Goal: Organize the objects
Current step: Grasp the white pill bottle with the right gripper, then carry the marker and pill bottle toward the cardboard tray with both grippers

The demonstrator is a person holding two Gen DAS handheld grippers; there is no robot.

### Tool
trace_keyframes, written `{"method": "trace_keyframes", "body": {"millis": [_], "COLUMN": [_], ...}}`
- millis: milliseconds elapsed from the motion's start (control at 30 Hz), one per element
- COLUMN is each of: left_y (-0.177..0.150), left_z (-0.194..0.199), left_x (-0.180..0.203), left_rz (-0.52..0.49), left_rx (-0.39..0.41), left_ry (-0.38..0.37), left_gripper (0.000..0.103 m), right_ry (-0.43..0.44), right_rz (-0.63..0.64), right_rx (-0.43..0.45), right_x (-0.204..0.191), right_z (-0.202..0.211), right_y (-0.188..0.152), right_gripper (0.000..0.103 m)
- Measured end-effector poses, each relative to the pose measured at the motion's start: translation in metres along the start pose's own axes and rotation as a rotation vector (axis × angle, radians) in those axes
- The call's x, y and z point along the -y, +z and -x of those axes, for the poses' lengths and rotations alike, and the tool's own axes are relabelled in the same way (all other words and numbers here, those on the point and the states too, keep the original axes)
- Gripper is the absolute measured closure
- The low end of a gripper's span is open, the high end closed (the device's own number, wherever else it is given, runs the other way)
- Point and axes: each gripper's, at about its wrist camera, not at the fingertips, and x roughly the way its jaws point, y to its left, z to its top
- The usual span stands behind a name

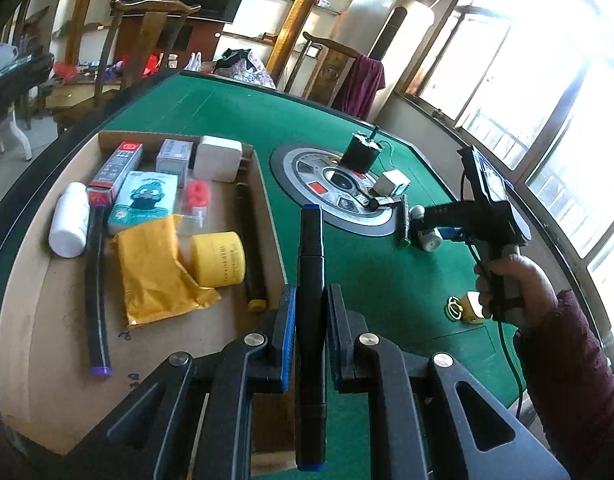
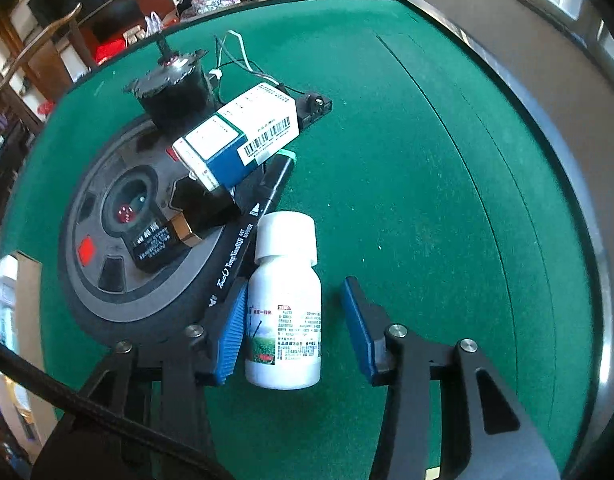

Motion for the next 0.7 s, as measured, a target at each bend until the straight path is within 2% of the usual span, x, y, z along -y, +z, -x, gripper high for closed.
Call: {"method": "trace_keyframes", "body": {"millis": [67,200,467,600,700], "left_y": [0.000,-0.001,-0.002,-0.005,-0.007], "left_z": [0.003,0.010,0.028,0.039,0.045], "left_x": [-0.005,-0.015,-0.040,-0.052,-0.063], "left_rz": [0.013,0.029,0.083,0.103,0.127], "left_rx": [0.006,0.016,0.039,0.055,0.058], "left_ry": [0.007,0.021,0.067,0.105,0.126], "left_gripper": [0.091,0.091,0.091,0.091,0.091], "right_ry": [0.007,0.084,0.256,0.340,0.395], "right_rz": [0.004,-0.060,-0.155,-0.151,-0.129], "right_rx": [0.012,0.035,0.025,0.028,0.031], "right_x": [0.003,0.024,0.057,0.050,0.024], "right_z": [0.004,0.012,0.035,0.049,0.057], "right_y": [-0.006,-0.020,-0.050,-0.063,-0.067], "right_gripper": [0.072,0.072,0.072,0.071,0.071]}}
